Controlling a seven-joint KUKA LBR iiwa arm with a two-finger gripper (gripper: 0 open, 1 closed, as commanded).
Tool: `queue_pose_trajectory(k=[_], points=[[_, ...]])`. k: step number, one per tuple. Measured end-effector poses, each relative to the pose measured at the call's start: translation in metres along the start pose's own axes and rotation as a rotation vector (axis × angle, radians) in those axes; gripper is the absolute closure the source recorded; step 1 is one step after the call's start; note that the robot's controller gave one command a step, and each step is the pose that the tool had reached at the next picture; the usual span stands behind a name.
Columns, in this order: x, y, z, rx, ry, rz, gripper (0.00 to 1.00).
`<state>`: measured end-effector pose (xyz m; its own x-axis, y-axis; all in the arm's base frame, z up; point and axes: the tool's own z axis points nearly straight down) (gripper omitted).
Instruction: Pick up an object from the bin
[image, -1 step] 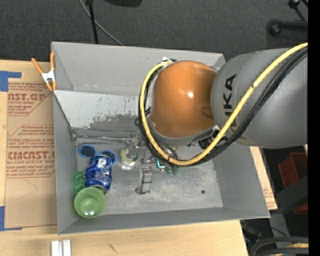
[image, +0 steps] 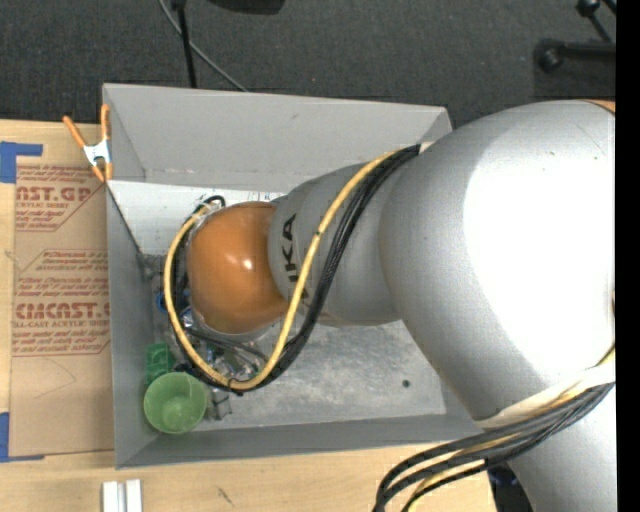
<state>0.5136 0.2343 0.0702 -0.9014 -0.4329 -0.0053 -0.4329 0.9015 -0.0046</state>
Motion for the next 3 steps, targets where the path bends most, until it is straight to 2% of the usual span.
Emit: queue_pose_trajectory(k=[1,2,3], points=[[0.022,0.025,-0.032,-0.004,0.004,-0.022,0.00],[0.017,0.018,-0.030,-0.006,0.004,0.060,0.00],[0.017,0.021,-0.003,-0.002,0.014,0.149,0.00]])
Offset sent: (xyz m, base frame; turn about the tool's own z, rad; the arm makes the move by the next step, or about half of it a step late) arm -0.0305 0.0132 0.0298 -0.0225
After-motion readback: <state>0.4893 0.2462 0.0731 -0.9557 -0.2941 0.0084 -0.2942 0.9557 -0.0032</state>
